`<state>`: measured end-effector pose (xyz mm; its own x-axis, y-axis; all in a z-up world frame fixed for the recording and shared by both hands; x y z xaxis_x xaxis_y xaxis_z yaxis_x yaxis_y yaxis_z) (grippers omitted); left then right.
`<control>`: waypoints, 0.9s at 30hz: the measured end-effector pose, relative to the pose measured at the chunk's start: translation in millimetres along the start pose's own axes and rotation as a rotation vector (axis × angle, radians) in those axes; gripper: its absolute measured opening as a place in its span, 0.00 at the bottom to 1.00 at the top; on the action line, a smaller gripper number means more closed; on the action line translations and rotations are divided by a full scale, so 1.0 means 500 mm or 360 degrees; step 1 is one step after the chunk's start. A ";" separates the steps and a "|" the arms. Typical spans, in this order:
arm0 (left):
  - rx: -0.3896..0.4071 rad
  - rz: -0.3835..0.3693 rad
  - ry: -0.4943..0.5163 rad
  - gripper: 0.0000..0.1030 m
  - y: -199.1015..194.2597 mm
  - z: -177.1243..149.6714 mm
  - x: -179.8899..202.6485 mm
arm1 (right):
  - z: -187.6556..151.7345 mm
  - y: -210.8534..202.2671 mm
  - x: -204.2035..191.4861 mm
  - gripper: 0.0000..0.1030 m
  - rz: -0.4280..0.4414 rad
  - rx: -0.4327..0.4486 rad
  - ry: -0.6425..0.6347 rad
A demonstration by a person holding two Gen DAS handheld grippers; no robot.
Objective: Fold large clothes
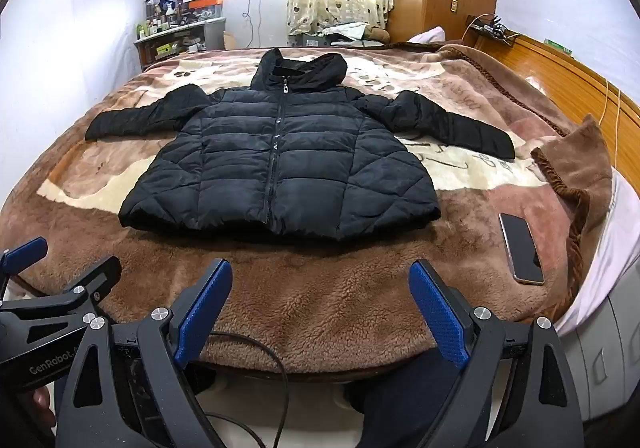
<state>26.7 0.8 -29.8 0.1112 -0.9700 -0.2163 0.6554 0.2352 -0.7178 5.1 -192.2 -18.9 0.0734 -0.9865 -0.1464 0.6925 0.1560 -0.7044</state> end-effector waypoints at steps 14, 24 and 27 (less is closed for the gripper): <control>-0.0077 -0.0107 0.0022 1.00 0.005 -0.010 0.023 | -0.001 0.001 0.008 0.88 0.0007 -0.0006 0.0029; -0.0081 -0.0148 -0.0015 1.00 0.009 -0.010 0.008 | -0.002 -0.002 0.013 0.88 -0.0021 0.0007 0.0044; -0.0074 -0.0143 -0.0022 1.00 0.008 -0.008 0.004 | -0.002 0.000 0.013 0.88 -0.0031 0.0002 0.0050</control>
<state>26.6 -0.1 -35.8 0.0642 -0.9879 -0.1410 0.6280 0.1498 -0.7637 4.7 -198.8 -20.5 0.0375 -0.9873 -0.1543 0.6945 0.1368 -0.7064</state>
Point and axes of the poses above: each gripper's, at about its wrist camera, not at the fingertips, and y roughly the way its jaws point, x to its right, z to its top, the point moved 4 cm from there along y, roughly the way its jaws point, and after that the axes turned 13 degrees about z, right-handed, at the moved point
